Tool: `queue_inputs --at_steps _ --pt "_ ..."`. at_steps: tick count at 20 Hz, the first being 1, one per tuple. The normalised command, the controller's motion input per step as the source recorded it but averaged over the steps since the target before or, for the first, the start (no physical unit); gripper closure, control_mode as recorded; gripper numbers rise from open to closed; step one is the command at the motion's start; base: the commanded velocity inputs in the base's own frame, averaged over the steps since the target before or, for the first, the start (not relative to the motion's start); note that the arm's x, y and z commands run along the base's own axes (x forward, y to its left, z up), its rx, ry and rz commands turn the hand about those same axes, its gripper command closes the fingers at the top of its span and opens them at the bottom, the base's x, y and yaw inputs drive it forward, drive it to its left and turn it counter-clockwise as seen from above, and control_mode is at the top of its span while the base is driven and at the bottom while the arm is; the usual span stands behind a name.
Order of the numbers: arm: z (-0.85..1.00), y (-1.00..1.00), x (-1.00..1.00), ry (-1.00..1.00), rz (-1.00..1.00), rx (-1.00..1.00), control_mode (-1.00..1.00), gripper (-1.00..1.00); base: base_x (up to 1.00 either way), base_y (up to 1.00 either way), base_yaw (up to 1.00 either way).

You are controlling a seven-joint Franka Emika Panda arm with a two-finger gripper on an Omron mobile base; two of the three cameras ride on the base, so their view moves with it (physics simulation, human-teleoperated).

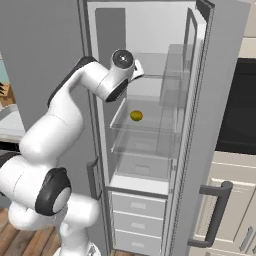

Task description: Pick the banana and orange from the fridge and place them inside the tupperware on the counter.

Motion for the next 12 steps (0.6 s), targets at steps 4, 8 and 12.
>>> queue_inputs --at_steps 4,8,12 --pt "-0.23 0.20 -1.00 0.00 0.00 -0.06 -1.00 1.00 0.00 0.00 0.00" --pt "-0.02 0.03 -1.00 0.00 -0.01 -0.01 -1.00 1.00 0.00 0.00 0.00" --pt "0.05 -0.25 -1.00 0.13 -0.16 0.00 -1.00 1.00 0.00 0.00 0.00"
